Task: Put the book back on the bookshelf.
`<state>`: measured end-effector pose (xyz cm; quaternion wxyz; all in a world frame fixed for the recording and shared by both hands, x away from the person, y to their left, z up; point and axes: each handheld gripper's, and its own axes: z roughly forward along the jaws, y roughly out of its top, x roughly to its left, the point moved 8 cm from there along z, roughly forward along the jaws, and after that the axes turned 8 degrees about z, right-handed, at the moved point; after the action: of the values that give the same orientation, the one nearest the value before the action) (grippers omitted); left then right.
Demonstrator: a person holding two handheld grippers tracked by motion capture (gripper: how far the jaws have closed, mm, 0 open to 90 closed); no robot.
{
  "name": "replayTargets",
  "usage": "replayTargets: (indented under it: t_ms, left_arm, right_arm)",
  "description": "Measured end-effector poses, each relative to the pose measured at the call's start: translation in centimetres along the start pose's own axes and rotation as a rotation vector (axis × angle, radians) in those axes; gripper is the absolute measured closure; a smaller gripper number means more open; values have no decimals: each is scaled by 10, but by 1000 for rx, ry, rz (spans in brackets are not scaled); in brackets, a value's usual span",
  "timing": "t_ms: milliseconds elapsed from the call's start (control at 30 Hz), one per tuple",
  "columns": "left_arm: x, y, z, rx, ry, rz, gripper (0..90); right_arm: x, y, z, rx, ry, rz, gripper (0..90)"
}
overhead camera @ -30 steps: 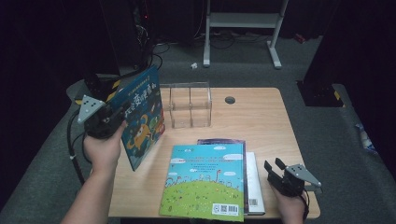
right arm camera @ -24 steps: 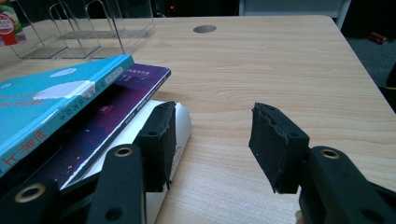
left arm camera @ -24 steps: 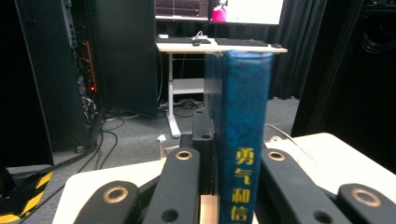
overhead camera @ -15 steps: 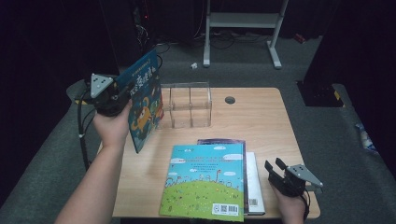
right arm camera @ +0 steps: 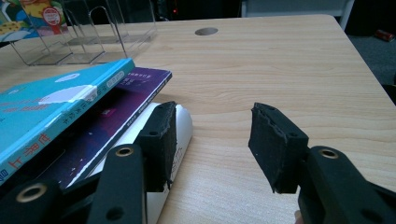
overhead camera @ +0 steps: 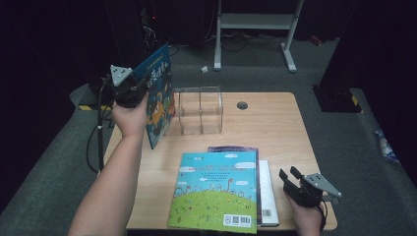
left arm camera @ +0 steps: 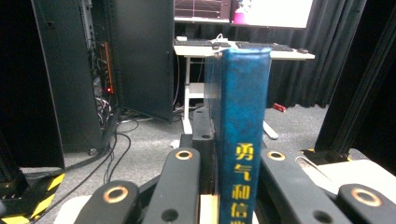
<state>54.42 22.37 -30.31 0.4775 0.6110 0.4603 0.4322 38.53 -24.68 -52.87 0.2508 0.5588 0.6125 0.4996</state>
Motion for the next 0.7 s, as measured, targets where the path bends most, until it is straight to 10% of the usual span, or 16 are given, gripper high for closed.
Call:
replayTargets:
  t_ms: [700]
  left_arm:
    - [-6, -15, 19, 7, 36, 19, 831]
  right_arm:
    - [1, 1, -1, -7, 9, 6, 511]
